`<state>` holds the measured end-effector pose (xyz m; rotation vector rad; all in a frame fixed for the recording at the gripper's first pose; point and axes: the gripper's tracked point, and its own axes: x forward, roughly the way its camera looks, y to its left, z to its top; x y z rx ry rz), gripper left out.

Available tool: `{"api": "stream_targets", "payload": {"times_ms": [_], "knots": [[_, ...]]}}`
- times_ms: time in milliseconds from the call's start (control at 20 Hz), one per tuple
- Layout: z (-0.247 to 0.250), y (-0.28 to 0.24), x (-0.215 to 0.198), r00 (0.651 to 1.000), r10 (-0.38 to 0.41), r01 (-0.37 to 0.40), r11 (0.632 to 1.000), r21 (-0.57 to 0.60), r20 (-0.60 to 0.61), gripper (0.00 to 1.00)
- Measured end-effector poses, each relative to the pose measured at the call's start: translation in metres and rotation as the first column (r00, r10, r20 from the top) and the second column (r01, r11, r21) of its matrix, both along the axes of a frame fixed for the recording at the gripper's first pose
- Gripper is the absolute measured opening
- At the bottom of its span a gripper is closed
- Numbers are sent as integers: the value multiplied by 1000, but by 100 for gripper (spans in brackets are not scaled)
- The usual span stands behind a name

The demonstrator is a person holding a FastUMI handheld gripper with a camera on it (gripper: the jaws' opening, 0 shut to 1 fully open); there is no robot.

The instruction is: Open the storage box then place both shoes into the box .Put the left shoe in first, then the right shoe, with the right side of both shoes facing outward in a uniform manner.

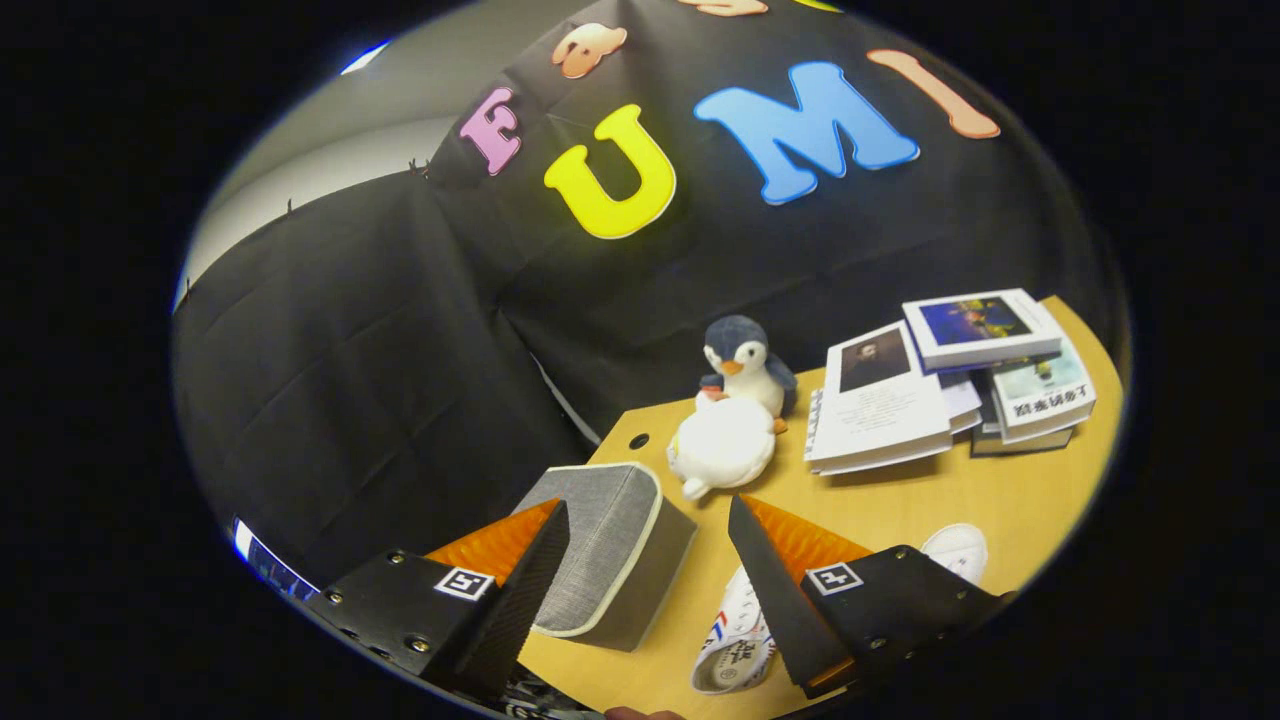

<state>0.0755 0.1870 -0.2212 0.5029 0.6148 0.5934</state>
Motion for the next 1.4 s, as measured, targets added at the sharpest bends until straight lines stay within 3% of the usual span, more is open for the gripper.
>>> {"api": "stream_targets", "payload": {"times_ms": [200, 450, 800, 850, 950, 1050, 1200, 1250, 1300, 1350, 1400], "knots": [[-37, 32, -2, 987, 84, -69, 991, 111, -139, 97], [-79, 74, -1, 942, 187, -119, 963, 241, -281, 97], [-110, 119, -5, 857, 290, -89, 898, 431, -427, 97], [-110, 118, -6, 847, 306, -92, 890, 447, -435, 88], [-107, 127, -5, 833, 342, -99, 866, 490, -436, 86], [-94, 131, -10, 814, 393, -111, 828, 550, -428, 70], [-74, 134, -22, 808, 471, -205, 788, 580, -353, 70], [-83, 142, -24, 822, 449, -219, 817, 534, -349, 70], [-87, 115, -8, 827, 410, -181, 842, 508, -385, 44], [-87, 132, -13, 815, 422, -163, 825, 540, -398, 18], [-83, 131, -11, 813, 415, -138, 818, 558, -409, 18]]}}
